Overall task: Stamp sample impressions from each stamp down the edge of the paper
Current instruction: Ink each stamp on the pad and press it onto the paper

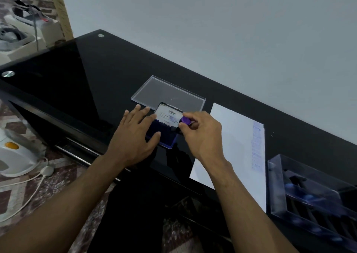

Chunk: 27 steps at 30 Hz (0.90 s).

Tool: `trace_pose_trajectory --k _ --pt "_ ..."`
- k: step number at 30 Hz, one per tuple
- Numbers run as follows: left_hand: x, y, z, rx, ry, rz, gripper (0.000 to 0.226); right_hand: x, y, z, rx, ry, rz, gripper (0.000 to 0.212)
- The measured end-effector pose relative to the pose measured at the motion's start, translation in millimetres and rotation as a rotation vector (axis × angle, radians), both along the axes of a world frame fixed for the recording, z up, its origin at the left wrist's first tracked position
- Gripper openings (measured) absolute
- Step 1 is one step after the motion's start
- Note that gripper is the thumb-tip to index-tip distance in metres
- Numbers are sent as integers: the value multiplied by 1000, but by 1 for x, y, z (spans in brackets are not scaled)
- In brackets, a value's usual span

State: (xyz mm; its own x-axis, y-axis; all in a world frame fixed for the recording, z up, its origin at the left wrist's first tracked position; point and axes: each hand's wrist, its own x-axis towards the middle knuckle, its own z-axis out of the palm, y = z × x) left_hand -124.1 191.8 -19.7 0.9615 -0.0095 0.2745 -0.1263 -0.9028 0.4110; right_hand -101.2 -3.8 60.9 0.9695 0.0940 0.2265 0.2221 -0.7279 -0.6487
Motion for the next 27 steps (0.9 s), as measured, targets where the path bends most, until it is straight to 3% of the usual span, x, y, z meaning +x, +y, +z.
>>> trace_pose_trajectory --k 15,27 --pt "12 -151 13 31 -19 -323 61 -46 -149 10 31 -88 -286 22" --pt "20 -219 4 47 71 -447 70 -63 -213 4 -68 -101 -375 24"
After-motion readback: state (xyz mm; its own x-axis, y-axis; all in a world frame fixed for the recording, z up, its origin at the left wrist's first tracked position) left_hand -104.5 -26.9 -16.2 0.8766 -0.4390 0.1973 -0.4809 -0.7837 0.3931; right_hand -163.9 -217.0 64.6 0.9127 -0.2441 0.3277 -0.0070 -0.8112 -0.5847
